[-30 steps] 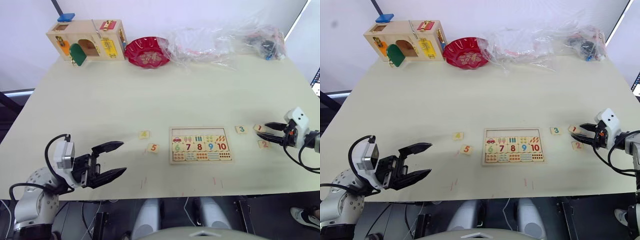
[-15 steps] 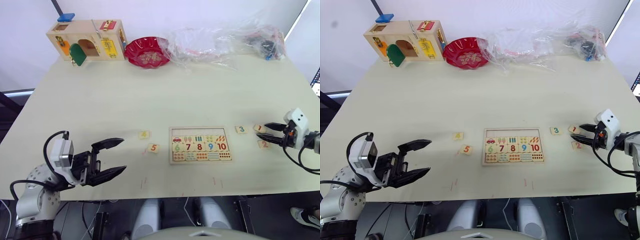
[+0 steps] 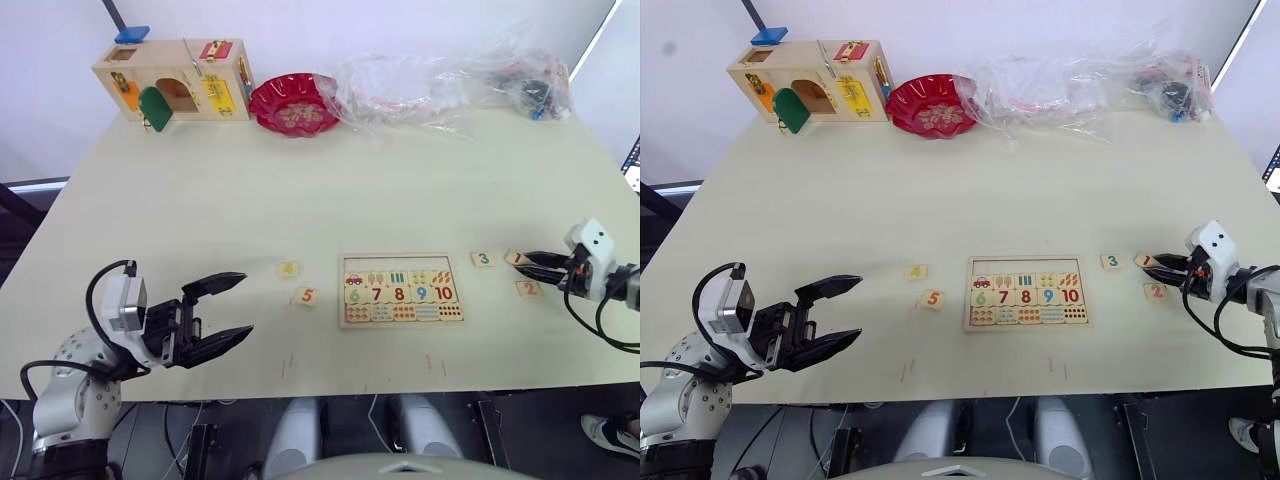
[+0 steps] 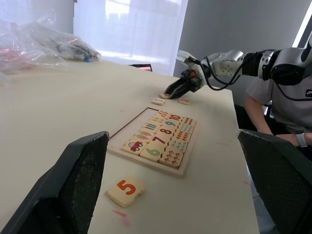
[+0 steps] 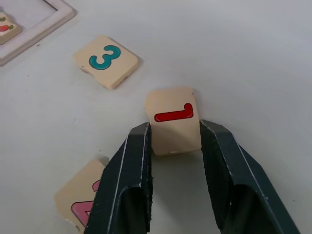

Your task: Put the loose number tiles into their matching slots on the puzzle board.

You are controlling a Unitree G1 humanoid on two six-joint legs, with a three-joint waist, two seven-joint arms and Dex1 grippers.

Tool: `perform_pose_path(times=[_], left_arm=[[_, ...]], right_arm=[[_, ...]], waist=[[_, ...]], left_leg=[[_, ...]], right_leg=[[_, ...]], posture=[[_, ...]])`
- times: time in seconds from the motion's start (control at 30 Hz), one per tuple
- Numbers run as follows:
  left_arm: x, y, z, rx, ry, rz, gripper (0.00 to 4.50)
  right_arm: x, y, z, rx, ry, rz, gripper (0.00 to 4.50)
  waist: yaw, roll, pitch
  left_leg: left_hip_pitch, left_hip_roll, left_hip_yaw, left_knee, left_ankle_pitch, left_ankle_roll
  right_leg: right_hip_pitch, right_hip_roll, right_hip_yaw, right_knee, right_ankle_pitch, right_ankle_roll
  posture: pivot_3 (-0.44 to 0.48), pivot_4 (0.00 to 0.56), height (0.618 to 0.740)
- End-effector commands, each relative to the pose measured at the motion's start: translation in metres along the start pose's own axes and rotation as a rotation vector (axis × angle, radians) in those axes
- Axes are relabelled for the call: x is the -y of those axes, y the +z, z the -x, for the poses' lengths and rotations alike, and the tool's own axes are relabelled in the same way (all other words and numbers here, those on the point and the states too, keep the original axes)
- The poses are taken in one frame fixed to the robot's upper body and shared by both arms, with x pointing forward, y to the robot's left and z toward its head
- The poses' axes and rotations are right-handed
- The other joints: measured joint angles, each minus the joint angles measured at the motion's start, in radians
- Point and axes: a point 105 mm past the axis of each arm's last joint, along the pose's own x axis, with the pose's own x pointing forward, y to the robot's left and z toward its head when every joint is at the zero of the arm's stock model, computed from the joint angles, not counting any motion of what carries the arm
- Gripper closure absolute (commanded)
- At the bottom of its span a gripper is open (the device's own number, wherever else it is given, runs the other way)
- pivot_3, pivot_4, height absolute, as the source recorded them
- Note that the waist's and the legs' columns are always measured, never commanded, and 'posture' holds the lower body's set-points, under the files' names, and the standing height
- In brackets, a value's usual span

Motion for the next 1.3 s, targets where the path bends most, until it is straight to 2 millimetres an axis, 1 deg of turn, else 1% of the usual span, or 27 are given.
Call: perform_pose_path(times=[0.03,0.1,0.17,0.23,0.27,0.3,0.37,0.4,0.43,0.5,0.6,0.67,0.7,0.77,0.83,0.9,0.93,1.03,1.13,1.3], left_arm=[[0.001,0.01,0.0,0.018,0.0,-0.052,0.0],[0.001,0.01,0.001,0.017,0.004,-0.053,0.0],[0.001,0.009,0.002,0.016,0.011,-0.052,0.0],[0.0,0.009,0.004,0.014,0.016,-0.052,0.0],[0.0,0.009,0.005,0.012,0.018,-0.051,0.0],[0.0,0.008,0.005,0.011,0.019,-0.051,0.0],[-0.001,0.008,0.006,0.009,0.022,-0.052,0.0],[-0.002,0.008,0.006,0.008,0.024,-0.053,0.0],[-0.003,0.009,0.007,0.007,0.025,-0.054,0.0],[-0.005,0.009,0.009,0.004,0.029,-0.056,0.0],[-0.006,0.009,0.01,-0.001,0.035,-0.063,0.0],[-0.007,0.009,0.01,-0.004,0.043,-0.068,0.0],[-0.007,0.009,0.01,-0.004,0.045,-0.069,0.0],[-0.007,0.008,0.011,-0.005,0.046,-0.068,0.0],[-0.006,0.007,0.01,-0.006,0.048,-0.072,0.0],[-0.006,0.007,0.008,-0.001,0.055,-0.082,0.0],[-0.006,0.008,0.007,0.002,0.058,-0.085,0.0],[-0.005,0.007,0.009,-0.001,0.069,-0.09,0.0],[-0.005,0.006,0.012,-0.011,0.086,-0.094,0.0],[-0.004,0.005,0.014,-0.018,0.093,-0.096,0.0]], right_arm=[[0.002,0.026,0.013,-0.022,-0.053,0.183,3.62],[-0.007,0.036,0.015,-0.045,-0.034,0.249,3.62],[-0.019,0.053,0.017,-0.077,-0.02,0.311,3.62],[-0.032,0.078,0.016,-0.114,-0.042,0.398,3.62],[-0.042,0.089,0.014,-0.126,-0.019,0.404,3.62],[-0.049,0.096,0.013,-0.134,0.001,0.399,3.62],[-0.075,0.116,0.007,-0.155,0.106,0.39,3.62],[-0.09,0.127,0.003,-0.169,0.167,0.417,3.62],[-0.101,0.134,0.001,-0.185,0.206,0.435,3.62],[-0.118,0.151,-0.01,-0.195,0.252,0.477,3.62],[-0.135,0.171,-0.024,-0.194,0.288,0.513,3.62],[-0.155,0.187,-0.044,-0.193,0.349,0.536,3.62],[-0.163,0.191,-0.053,-0.198,0.378,0.543,3.62],[-0.169,0.195,-0.062,-0.213,0.394,0.545,3.62],[-0.176,0.201,-0.078,-0.23,0.405,0.549,3.62],[-0.187,0.2,-0.091,-0.263,0.439,0.568,3.62],[-0.19,0.197,-0.096,-0.283,0.455,0.577,3.62],[-0.188,0.187,-0.108,-0.355,0.453,0.596,3.62],[-0.184,0.183,-0.118,-0.399,0.441,0.609,3.62],[-0.188,0.188,-0.127,-0.403,0.443,0.623,3.62]], waist=[[0.001,0.0,0.0],[0.002,0.001,0.0],[0.001,0.001,0.001],[-0.001,0.002,0.001],[-0.002,0.002,0.001],[-0.002,0.003,0.002],[-0.001,0.002,0.002],[0.0,0.002,0.002],[-0.001,0.003,0.002],[0.001,0.003,0.002],[0.002,0.002,0.002],[0.0,0.002,0.003],[-0.001,0.001,0.002],[-0.002,0.001,0.002],[0.002,0.001,0.002],[0.002,0.0,0.002],[0.002,0.0,0.002],[0.002,0.0,0.002],[-0.001,0.0,0.002],[-0.007,0.0,0.002]], left_leg=[[0.0,0.0,0.0,0.0,0.0,0.0],[0.0,0.0,0.0,0.0,0.0,0.0],[-0.001,0.0,0.0,0.0,0.0,0.0],[-0.001,0.0,0.0,0.0,0.0,0.0],[-0.001,0.0,0.0,0.0,0.0,0.0],[-0.001,0.001,0.0,0.0,0.0,0.0],[-0.001,0.001,-0.002,0.0,0.0,0.0],[-0.001,0.001,-0.002,0.0,0.0,0.0],[-0.001,0.001,-0.002,0.0,0.0,0.0],[-0.002,0.001,-0.002,0.001,0.0,0.0],[-0.006,0.001,-0.003,0.0,0.0,0.0],[-0.007,0.0,-0.002,0.0,0.0,0.0],[-0.009,0.0,-0.002,0.0,0.0,0.0],[-0.012,0.0,-0.002,-0.001,0.0,0.0],[-0.016,0.0,-0.004,0.0,0.0,0.0],[-0.026,-0.001,-0.005,0.002,0.0,-0.001],[-0.027,-0.002,-0.004,0.003,0.0,-0.001],[-0.027,-0.002,-0.003,0.003,0.0,-0.001],[-0.026,-0.003,-0.002,0.003,0.0,0.0],[-0.024,-0.003,-0.002,0.007,0.0,0.0]], right_leg=[[0.0,0.0,0.0,0.0,0.0,0.0],[-0.001,0.0,0.0,0.0,0.0,0.0],[-0.001,0.0,0.0,0.0,0.0,0.0],[-0.001,0.0,0.0,0.0,0.0,0.0],[-0.001,0.0,0.0,0.0,0.0,0.0],[-0.001,0.0,0.0,0.0,0.0,0.0],[-0.001,0.0,-0.001,0.0,0.0,0.0],[-0.001,0.0,-0.001,0.0,0.0,0.0],[-0.001,-0.001,-0.001,0.0,0.0,0.0],[-0.003,-0.005,-0.002,-0.001,0.0,-0.001],[-0.006,-0.005,-0.003,-0.001,0.0,-0.001],[-0.008,-0.005,-0.002,-0.001,0.0,-0.001],[-0.01,-0.006,-0.002,0.0,0.0,0.0],[-0.013,-0.006,-0.001,0.001,0.0,-0.001],[-0.016,-0.006,-0.005,0.001,0.0,-0.001],[-0.025,-0.007,-0.005,0.002,0.001,0.0],[-0.027,-0.007,-0.006,0.004,0.001,0.0],[-0.029,-0.009,-0.01,0.007,0.0,-0.001],[-0.029,-0.009,-0.01,0.008,0.0,-0.001],[-0.029,-0.008,-0.01,0.015,0.0,-0.001]], posture=[[0.0,0.15,0.74],[0.0,0.15,0.74],[0.0,0.15,0.74],[0.0,0.15,0.74],[0.0,0.15,0.74],[0.0,0.15,0.74],[0.0,0.15,0.74],[0.0,0.15,0.74],[0.0,0.15,0.74],[0.0,0.15,0.74],[0.0,0.15,0.74],[0.0,0.15,0.74],[0.0,0.15,0.74],[0.0,0.15,0.74],[0.0,0.15,0.74],[0.0,0.15,0.74],[0.0,0.15,0.74],[0.0,0.15,0.74],[0.0,0.15,0.74],[0.0,0.15,0.74]])
